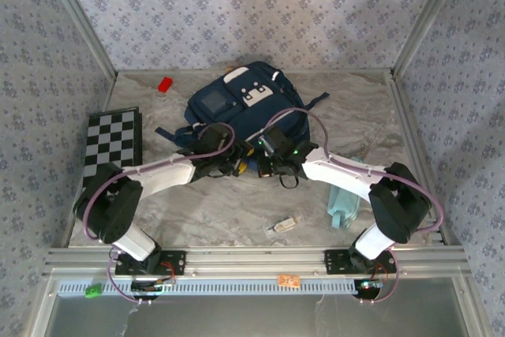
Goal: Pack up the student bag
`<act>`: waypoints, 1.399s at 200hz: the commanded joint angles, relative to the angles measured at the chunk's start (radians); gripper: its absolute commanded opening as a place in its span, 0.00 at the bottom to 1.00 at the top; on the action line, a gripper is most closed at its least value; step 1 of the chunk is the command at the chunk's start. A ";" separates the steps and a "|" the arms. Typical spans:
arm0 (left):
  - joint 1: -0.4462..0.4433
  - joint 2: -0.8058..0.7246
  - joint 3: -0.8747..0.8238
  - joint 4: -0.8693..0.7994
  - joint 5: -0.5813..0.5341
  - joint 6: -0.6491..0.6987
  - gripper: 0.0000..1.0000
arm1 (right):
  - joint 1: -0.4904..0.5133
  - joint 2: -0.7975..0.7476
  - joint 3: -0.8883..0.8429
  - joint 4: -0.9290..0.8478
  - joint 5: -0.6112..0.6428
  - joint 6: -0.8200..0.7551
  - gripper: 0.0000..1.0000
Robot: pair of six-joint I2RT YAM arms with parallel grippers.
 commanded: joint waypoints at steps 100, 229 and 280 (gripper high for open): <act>0.060 -0.071 0.101 -0.188 -0.107 0.120 0.00 | 0.016 -0.097 -0.017 -0.206 0.128 0.034 0.00; 0.320 -0.248 0.101 -0.347 -0.048 0.418 0.00 | -0.205 -0.148 -0.042 -0.266 0.128 -0.145 0.00; 0.371 -0.104 0.191 -0.155 0.114 0.536 0.00 | -0.019 -0.235 -0.108 -0.230 0.094 -0.097 0.00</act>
